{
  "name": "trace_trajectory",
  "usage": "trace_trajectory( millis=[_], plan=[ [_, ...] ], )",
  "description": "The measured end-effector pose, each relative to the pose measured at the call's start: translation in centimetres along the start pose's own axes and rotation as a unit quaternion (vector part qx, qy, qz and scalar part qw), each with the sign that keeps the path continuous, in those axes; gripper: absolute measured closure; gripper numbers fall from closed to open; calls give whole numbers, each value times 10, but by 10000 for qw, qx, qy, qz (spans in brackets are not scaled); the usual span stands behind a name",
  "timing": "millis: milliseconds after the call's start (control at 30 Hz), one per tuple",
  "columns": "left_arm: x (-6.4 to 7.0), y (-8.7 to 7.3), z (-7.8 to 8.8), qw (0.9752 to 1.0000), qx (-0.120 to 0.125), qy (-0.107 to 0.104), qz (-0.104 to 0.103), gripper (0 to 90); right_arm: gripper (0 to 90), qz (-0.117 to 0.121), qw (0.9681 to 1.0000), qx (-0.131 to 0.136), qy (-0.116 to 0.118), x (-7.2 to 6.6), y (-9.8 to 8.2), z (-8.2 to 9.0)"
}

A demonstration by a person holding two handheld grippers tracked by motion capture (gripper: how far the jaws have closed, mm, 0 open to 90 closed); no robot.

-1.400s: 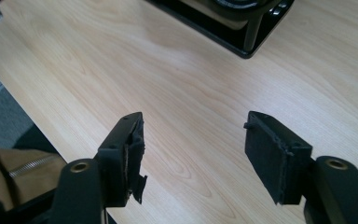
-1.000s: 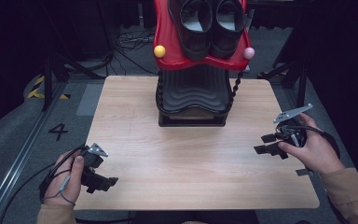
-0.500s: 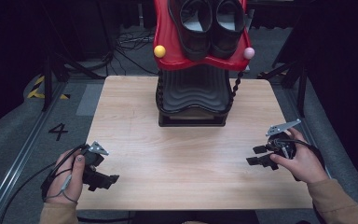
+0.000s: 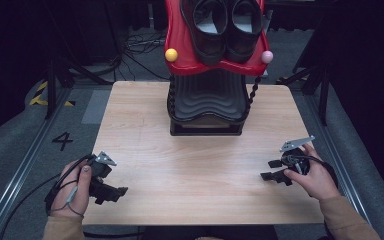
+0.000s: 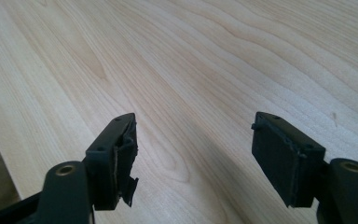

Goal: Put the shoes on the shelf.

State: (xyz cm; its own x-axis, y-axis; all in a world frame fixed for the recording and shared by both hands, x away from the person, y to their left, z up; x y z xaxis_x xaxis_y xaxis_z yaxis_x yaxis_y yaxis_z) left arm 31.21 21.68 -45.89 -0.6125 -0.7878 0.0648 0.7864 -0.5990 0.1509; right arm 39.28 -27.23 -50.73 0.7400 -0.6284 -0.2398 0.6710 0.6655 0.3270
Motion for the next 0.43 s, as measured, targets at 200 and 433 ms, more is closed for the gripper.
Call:
trace_trajectory(
  millis=[200,433],
  plan=[
    [1,1,-1,10000,-3,-48,13,170,327,-180,9996,193,-121,7,-1,-7],
    [0,2,-2,10000,3,-51,14,169,327,-251,9996,96,-107,12,-8,-12]
  ],
)
Point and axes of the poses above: each handheld gripper's, and its own axes: z roughly backward along the jaws, y roughly out of its top, x roughly to its right, the point moved 8 cm from there along -z, roughly forward along the jaws, and after that the axes turned 15 degrees about -x, right-handed, at the moved point
